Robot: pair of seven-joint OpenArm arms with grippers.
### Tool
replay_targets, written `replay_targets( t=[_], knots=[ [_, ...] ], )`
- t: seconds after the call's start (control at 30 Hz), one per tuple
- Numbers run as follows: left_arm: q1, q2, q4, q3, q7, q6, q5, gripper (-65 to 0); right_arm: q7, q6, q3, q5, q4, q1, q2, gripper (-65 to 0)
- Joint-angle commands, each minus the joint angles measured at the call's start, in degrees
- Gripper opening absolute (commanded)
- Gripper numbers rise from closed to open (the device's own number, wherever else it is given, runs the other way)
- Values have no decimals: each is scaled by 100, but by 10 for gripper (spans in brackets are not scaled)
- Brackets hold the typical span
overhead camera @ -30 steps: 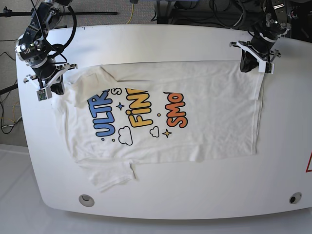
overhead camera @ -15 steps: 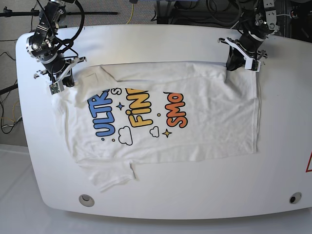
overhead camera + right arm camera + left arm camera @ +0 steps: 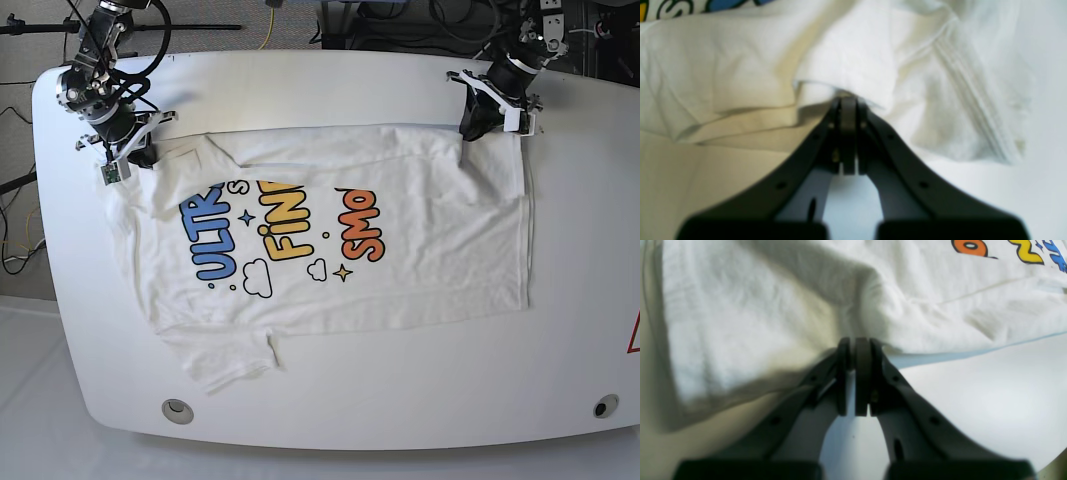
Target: Fold the T-shirt properly
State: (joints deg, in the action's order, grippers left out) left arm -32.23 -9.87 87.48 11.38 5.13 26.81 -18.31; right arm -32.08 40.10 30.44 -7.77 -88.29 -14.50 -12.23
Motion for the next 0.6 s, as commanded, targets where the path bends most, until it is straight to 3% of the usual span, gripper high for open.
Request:
replay_targets(
  t=[0.0, 0.33, 0.57],
  knots=[
    [-223, 34, -87, -73, 970, -157, 465, -632, -190, -10, 46, 76, 32, -15, -114, -648],
    [-229, 91, -149, -20, 797, -456, 561, -629, -255, -10, 37, -303, 435, 121, -225, -650],
    [-219, 32, -145, 6, 712, -626, 448, -627, -191, -10, 44, -51, 706, 280, -331, -650]
  ],
)
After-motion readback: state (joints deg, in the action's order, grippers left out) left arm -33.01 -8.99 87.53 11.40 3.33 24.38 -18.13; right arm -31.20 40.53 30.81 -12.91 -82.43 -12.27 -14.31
